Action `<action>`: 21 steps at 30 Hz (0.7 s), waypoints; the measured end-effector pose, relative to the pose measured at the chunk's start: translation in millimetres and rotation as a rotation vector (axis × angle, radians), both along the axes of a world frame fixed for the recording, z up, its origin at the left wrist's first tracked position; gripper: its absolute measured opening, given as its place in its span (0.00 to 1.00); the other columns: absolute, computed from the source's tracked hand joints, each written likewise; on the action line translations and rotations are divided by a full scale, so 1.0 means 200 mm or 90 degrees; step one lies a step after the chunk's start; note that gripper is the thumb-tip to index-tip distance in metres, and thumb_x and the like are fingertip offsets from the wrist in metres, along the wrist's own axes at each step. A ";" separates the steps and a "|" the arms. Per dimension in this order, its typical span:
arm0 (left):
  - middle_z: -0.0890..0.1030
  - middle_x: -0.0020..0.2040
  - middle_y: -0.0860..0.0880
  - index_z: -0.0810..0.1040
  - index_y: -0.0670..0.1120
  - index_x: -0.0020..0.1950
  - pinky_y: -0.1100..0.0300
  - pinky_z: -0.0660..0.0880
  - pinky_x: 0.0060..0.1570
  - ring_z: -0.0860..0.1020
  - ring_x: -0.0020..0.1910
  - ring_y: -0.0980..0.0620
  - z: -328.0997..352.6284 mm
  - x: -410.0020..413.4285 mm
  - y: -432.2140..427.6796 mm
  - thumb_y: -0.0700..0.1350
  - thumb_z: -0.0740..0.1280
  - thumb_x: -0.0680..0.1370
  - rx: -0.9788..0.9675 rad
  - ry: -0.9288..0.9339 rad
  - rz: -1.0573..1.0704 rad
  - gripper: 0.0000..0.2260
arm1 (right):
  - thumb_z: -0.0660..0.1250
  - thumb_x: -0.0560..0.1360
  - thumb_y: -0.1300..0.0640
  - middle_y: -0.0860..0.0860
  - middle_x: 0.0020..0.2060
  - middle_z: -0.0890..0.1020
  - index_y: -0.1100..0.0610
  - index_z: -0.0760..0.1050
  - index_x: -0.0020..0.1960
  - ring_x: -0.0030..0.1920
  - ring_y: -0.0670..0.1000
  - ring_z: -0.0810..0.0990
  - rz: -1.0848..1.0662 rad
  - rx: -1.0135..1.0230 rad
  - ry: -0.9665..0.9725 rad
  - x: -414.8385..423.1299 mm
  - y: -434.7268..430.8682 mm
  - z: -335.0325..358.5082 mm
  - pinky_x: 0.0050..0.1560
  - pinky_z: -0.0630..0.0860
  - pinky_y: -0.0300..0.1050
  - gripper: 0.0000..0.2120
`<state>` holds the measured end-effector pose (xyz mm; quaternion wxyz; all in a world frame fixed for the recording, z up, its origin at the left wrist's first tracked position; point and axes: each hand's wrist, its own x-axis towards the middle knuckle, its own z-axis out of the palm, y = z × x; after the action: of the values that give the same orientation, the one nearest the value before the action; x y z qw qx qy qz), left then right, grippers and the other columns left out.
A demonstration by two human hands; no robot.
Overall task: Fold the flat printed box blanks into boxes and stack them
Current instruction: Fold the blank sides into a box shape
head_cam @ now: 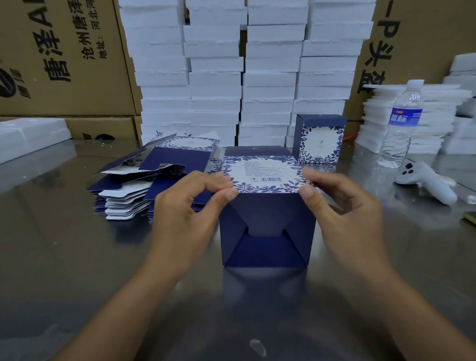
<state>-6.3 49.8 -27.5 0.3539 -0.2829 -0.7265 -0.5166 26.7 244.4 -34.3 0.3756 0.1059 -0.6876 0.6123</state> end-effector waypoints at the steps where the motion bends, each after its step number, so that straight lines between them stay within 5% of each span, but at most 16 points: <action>1: 0.81 0.44 0.57 0.79 0.46 0.41 0.73 0.70 0.53 0.78 0.49 0.68 0.00 0.00 0.00 0.43 0.69 0.73 0.002 -0.006 -0.002 0.02 | 0.70 0.64 0.40 0.41 0.48 0.84 0.42 0.82 0.46 0.54 0.41 0.80 0.008 -0.015 -0.004 0.00 0.00 0.00 0.47 0.74 0.29 0.12; 10: 0.80 0.44 0.58 0.80 0.46 0.42 0.74 0.69 0.52 0.78 0.49 0.69 0.00 0.00 0.00 0.41 0.69 0.74 0.003 0.008 0.001 0.01 | 0.69 0.65 0.43 0.38 0.47 0.84 0.44 0.80 0.39 0.53 0.39 0.80 0.029 -0.008 0.007 -0.03 0.02 0.00 0.47 0.73 0.27 0.07; 15: 0.80 0.48 0.57 0.79 0.47 0.47 0.66 0.73 0.53 0.78 0.51 0.62 -0.02 -0.01 0.01 0.45 0.68 0.74 0.001 0.016 0.009 0.04 | 0.67 0.68 0.40 0.35 0.56 0.78 0.39 0.75 0.47 0.58 0.38 0.76 0.023 0.062 -0.036 -0.03 0.01 -0.04 0.55 0.73 0.36 0.09; 18: 0.76 0.60 0.60 0.73 0.60 0.59 0.63 0.72 0.56 0.73 0.62 0.62 -0.05 -0.02 0.01 0.52 0.70 0.74 0.018 -0.106 -0.065 0.15 | 0.72 0.62 0.35 0.27 0.54 0.72 0.31 0.62 0.54 0.57 0.40 0.76 0.049 0.161 -0.091 -0.01 -0.01 -0.07 0.53 0.78 0.45 0.25; 21: 0.67 0.67 0.71 0.62 0.72 0.67 0.66 0.72 0.57 0.68 0.67 0.65 -0.07 -0.02 0.01 0.53 0.72 0.71 0.006 -0.210 -0.145 0.30 | 0.68 0.61 0.34 0.21 0.54 0.65 0.28 0.55 0.56 0.57 0.33 0.72 -0.032 0.241 -0.061 -0.02 -0.03 -0.09 0.54 0.76 0.37 0.30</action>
<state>-10.7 50.9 -42.1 0.1710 -0.2733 -0.7357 -0.5957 22.9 238.7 -52.4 0.3313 0.1282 -0.8099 0.4668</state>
